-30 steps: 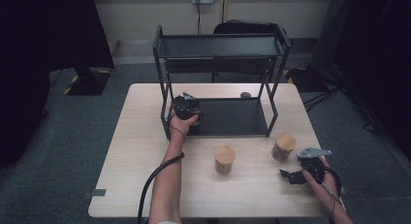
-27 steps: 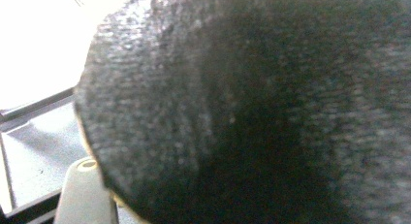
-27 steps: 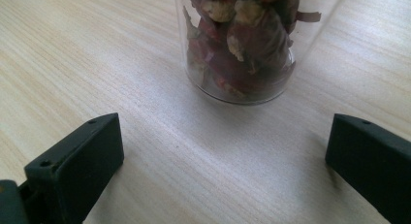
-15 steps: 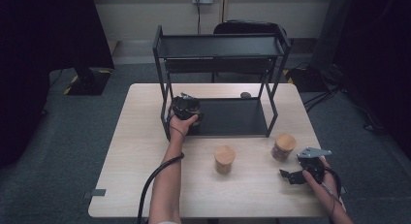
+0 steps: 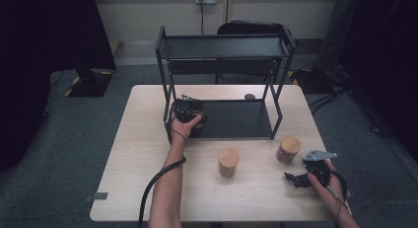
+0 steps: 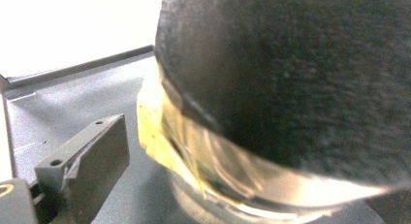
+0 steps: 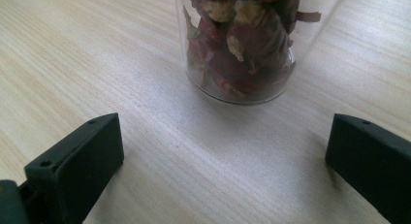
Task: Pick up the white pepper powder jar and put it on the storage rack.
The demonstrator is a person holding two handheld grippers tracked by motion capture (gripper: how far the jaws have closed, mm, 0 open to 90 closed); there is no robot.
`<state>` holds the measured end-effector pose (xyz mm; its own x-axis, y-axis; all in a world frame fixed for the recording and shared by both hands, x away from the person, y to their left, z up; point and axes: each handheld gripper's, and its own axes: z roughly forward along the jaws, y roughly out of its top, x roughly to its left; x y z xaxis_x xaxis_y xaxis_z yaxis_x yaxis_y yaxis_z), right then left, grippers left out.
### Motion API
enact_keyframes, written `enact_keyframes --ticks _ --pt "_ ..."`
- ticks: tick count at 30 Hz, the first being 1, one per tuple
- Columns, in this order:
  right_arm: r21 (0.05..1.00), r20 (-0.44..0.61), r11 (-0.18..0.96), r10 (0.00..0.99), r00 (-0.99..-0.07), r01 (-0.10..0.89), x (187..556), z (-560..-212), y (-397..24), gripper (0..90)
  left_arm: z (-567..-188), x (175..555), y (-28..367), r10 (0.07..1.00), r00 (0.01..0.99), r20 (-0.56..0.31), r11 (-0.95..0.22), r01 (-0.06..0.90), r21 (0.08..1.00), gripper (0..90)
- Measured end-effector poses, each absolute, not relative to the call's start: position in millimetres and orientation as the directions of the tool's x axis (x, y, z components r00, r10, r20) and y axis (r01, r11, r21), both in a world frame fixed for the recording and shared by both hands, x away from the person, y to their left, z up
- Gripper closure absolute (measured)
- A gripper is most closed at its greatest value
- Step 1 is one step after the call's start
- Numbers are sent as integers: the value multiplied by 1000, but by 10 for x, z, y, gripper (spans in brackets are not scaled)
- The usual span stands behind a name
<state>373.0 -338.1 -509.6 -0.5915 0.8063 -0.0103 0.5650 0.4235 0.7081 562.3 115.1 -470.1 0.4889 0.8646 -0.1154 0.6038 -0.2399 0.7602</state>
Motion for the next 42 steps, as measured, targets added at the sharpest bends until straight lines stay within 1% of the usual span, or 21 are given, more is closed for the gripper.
enact_keyframes --ticks 8,20,42 --pt "708 -10 423 806 -591 565 3730 -5096 -3380 0 -4684 5568 1157 858 496 -133 -229 602 765 24" --pt "708 -10 423 806 -591 565 3730 -5096 -3381 0 -4666 5484 1219 856 500 -131 -230 596 769 29" --pt "708 -10 424 806 -591 565 3730 -5096 -3381 0 -4617 5297 1230 832 536 -143 -242 582 777 33"
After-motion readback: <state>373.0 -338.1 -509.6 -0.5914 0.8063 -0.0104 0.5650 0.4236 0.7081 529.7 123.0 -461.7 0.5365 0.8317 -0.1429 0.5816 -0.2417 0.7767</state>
